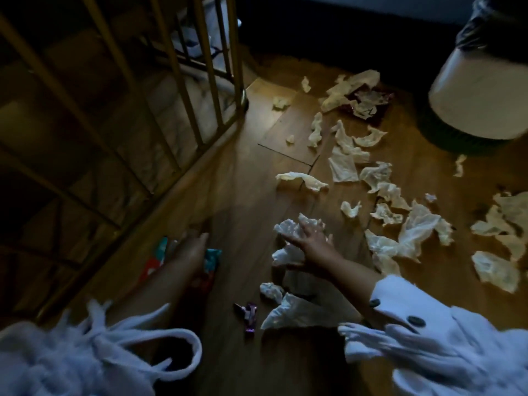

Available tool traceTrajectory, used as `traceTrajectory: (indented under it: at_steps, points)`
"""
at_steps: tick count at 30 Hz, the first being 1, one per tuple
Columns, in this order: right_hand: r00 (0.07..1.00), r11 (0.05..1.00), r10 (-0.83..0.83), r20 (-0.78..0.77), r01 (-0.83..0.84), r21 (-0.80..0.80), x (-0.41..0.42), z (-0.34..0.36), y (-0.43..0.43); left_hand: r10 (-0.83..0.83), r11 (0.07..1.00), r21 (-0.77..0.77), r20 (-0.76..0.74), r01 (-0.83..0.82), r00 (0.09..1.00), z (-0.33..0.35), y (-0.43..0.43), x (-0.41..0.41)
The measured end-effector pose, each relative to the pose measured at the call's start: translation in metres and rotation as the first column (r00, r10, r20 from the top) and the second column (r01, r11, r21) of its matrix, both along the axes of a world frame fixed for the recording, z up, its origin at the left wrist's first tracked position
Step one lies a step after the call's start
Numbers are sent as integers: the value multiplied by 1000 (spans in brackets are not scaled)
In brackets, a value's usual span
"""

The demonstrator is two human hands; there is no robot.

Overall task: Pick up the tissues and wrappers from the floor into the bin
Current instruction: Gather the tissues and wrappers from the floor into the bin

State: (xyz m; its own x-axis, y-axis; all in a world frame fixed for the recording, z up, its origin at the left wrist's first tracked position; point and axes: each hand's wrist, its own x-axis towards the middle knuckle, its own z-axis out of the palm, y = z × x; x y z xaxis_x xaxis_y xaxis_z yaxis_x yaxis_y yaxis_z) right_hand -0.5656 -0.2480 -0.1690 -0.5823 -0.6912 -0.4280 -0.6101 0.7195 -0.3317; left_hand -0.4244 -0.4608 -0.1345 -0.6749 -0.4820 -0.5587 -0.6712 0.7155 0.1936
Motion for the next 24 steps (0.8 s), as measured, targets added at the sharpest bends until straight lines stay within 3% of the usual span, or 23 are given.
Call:
traceTrajectory:
  at_steps: [3,4,6,8,9,11,12,14,17,19,21,24]
  points:
    - [999,987,11,48,-3,-160,5,-13,1,253,967,7,-111,-254,961,-18,-10,20]
    - [1000,979,0,11,2,-202,5,-14,6,243,969,-9,-162,-248,956,-18,-11,24]
    - [994,942,-112,-16,101,-319,2,-9,16,361,930,150,-203,-335,910,-6,-7,19]
    - [968,852,-249,-13,213,-478,-2,-2,24,613,768,364,-178,-528,769,-6,-3,9]
    - [954,798,-300,-13,244,-550,-2,6,26,640,725,437,-144,-532,754,-2,-1,3]
    - [935,708,-353,-19,253,-659,3,19,29,480,847,356,-194,-394,856,-4,2,-9]
    - [944,696,-330,-13,234,-679,9,22,31,480,849,368,-233,-380,846,-5,5,-14]
    - [983,776,-155,-98,60,-627,28,23,36,483,850,411,-357,-330,799,2,13,-27]
    - [940,926,189,-284,-267,-267,60,4,44,536,806,517,-432,-288,725,13,20,-38]
    - [848,893,375,-375,-439,-99,72,-19,46,598,760,575,-435,-304,673,15,21,-39]
    - [793,847,455,-405,-526,-78,74,-29,45,642,718,625,-423,-307,640,17,24,-39]
    - [843,853,434,-319,-498,-156,65,-18,43,713,633,696,-354,-339,605,20,28,-35]
